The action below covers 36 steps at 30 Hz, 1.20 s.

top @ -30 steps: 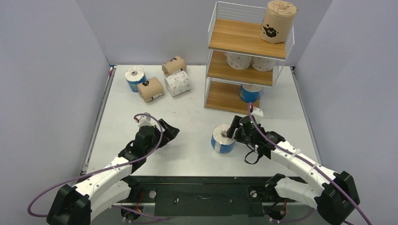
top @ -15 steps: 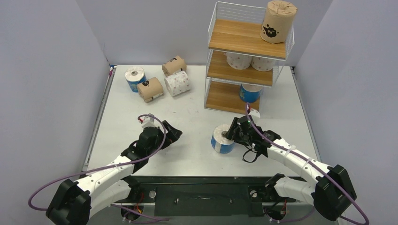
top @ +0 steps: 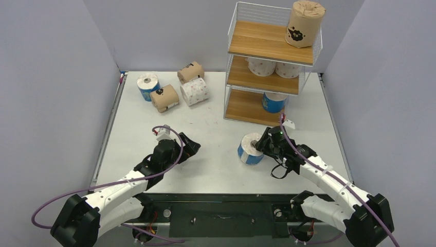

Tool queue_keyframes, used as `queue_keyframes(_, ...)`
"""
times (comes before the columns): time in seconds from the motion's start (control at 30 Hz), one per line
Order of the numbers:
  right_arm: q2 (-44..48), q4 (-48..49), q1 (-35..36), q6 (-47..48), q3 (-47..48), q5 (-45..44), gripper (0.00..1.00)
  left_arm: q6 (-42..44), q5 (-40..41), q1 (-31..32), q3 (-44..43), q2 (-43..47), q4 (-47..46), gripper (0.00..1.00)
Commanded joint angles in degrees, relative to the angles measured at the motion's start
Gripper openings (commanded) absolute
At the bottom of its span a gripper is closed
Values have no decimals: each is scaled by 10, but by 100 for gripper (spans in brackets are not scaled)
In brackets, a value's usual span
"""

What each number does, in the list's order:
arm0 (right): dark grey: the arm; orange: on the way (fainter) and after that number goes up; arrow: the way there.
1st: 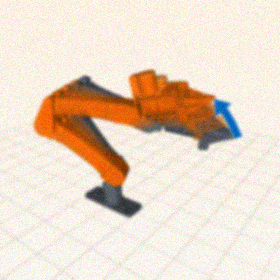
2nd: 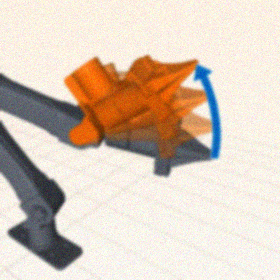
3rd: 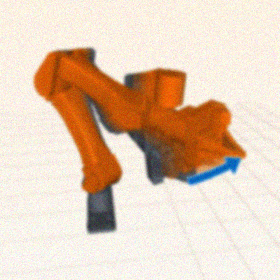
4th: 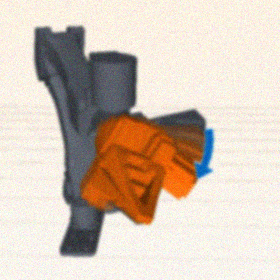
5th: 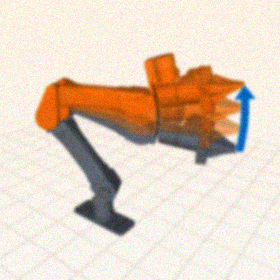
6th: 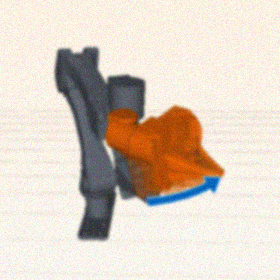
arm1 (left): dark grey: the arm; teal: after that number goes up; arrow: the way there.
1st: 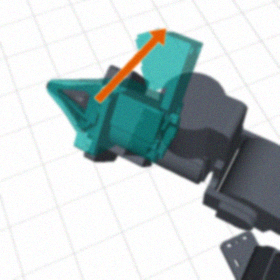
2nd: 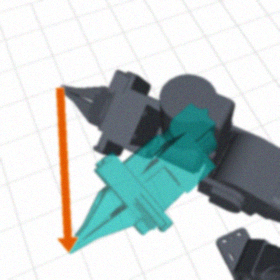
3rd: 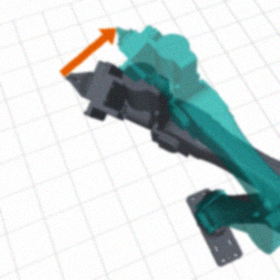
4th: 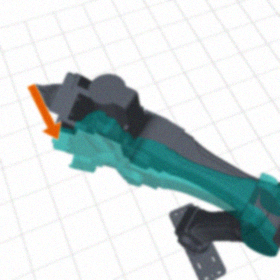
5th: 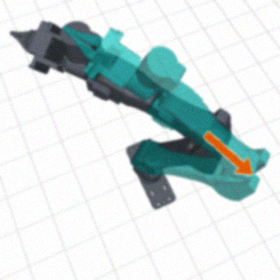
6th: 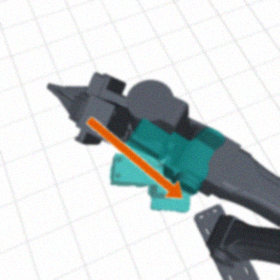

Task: Place and organize the paper towels onto the shelf
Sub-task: Pick up the paper towel from the center of the board, then place the paper towel on the shelf.

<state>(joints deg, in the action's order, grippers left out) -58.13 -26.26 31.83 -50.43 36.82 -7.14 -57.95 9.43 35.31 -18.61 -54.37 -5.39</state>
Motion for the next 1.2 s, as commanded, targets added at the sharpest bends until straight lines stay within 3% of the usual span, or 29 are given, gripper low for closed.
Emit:
queue_keyframes(0.0, 40, 15, -34, -23, 15, -31, 28, -1, 10, 3, -3, 3, -34, 95)
queue_keyframes(0.4, 8, 45, -115, -24, 63, -28, 27, -4, 2, 15, 6, -13, -50, 95)
queue_keyframes(1.17, -140, 226, -121, -127, 85, -72, 24, 17, 14, 20, 17, 26, -21, 95)
